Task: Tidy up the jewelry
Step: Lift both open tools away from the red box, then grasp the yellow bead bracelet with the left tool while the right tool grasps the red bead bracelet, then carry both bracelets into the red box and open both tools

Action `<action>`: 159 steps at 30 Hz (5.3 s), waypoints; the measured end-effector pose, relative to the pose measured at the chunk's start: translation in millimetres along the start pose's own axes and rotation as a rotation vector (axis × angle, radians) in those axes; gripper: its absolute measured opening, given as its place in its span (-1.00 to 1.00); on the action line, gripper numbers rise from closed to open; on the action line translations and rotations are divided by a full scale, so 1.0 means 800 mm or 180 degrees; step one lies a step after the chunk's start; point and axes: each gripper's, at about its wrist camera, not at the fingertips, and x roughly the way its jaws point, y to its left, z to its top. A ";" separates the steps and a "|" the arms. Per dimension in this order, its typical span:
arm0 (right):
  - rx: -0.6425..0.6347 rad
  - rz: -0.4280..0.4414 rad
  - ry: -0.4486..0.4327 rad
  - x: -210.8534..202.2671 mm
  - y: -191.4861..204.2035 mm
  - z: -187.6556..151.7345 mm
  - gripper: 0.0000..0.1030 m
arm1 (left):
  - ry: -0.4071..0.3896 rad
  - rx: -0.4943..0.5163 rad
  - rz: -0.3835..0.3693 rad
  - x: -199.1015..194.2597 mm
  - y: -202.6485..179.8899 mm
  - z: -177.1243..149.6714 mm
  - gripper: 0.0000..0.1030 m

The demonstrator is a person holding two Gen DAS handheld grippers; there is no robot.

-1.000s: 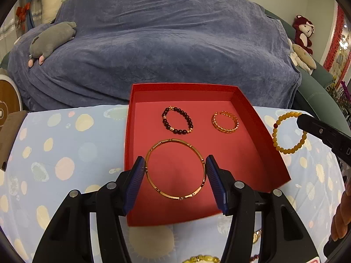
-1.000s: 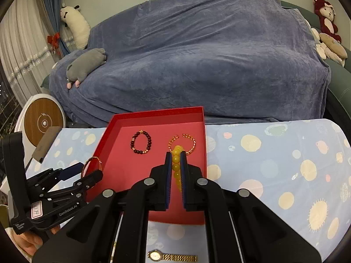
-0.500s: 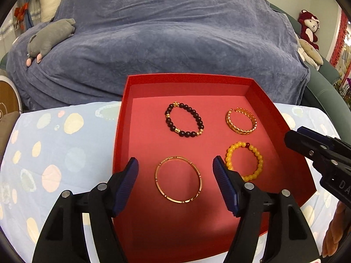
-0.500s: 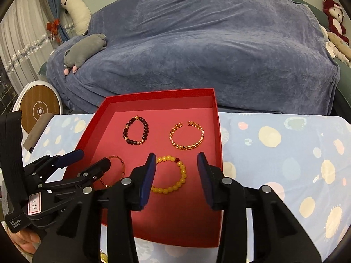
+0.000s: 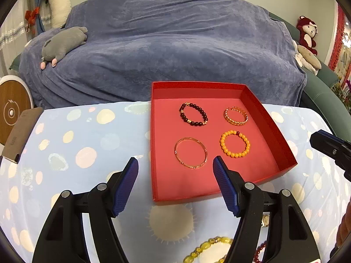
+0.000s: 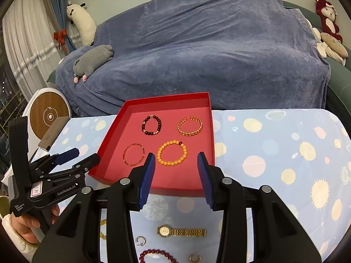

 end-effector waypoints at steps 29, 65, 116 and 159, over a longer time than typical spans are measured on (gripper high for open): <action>-0.0022 -0.0174 0.0347 -0.051 0.005 -0.151 -0.26 | 0.0376 -0.0065 -0.0061 -0.032 -0.004 -0.139 0.29; -0.0226 -0.0149 0.0742 0.002 0.015 -0.192 -0.56 | 0.0494 0.0186 -0.0112 0.001 -0.027 -0.151 -0.02; 0.0041 -0.0135 0.0024 -0.053 0.008 -0.075 -0.85 | 0.0079 0.0024 -0.0671 -0.084 -0.031 -0.072 -0.85; 0.0148 -0.0315 -0.0119 -0.024 -0.013 -0.025 -0.33 | 0.0056 -0.0263 -0.0079 -0.026 0.026 -0.027 -0.06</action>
